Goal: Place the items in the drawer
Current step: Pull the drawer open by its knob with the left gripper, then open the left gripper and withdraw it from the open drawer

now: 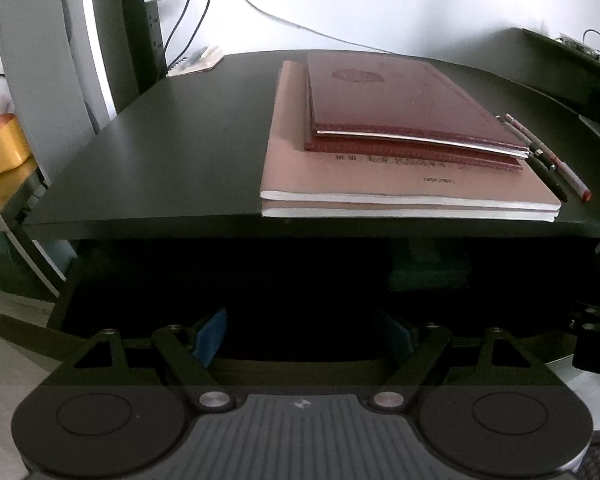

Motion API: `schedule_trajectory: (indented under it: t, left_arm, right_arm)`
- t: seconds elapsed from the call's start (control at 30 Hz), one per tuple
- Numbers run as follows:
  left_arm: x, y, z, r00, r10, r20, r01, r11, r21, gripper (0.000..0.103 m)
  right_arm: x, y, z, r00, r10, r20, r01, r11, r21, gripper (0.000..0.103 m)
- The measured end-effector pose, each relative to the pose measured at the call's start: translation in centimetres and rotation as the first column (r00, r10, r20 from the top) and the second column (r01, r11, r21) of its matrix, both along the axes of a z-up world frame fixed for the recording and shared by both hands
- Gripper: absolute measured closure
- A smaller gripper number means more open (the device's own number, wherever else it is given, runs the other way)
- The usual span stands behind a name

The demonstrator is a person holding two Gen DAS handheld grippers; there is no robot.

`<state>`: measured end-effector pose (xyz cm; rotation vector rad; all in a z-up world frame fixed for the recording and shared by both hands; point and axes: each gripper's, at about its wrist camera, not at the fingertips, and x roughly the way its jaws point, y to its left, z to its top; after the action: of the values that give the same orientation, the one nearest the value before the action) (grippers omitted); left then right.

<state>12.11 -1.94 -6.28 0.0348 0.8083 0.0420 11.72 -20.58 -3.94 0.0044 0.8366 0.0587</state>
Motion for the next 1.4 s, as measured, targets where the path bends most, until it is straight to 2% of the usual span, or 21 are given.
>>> schedule_trajectory:
  t: [0.27, 0.53, 0.77, 1.1, 1.4]
  left_arm:
    - [-2.6, 0.2, 0.1, 1.000, -0.006, -0.015, 0.006, 1.000, 0.003, 0.022]
    - [-6.8, 0.9, -0.1, 0.999, -0.024, -0.041, 0.024, 1.000, -0.017, 0.021]
    - [-9.4, 0.7, 0.0, 0.997, -0.040, -0.065, 0.040, 0.999, 0.002, 0.021]
    - [-10.7, 1.0, -0.2, 0.996, -0.046, -0.079, 0.045, 0.999, -0.010, 0.019]
    - [-10.7, 1.1, -0.3, 0.997, -0.019, -0.080, 0.018, 1.000, -0.015, 0.016]
  right_arm:
    - [-1.1, 0.4, -0.3, 0.998, -0.003, -0.058, 0.003, 1.000, -0.006, 0.012]
    - [-5.2, 0.7, -0.8, 0.997, -0.002, -0.075, 0.002, 1.000, -0.002, 0.009]
    - [-7.7, 0.8, -0.6, 0.995, 0.000, -0.104, 0.000, 1.000, -0.001, 0.009]
    - [-9.7, 0.8, -1.0, 0.996, -0.004, -0.089, 0.004, 1.000, 0.002, 0.005]
    - [-9.7, 1.3, -1.2, 0.997, -0.016, -0.080, 0.016, 1.000, -0.007, 0.002]
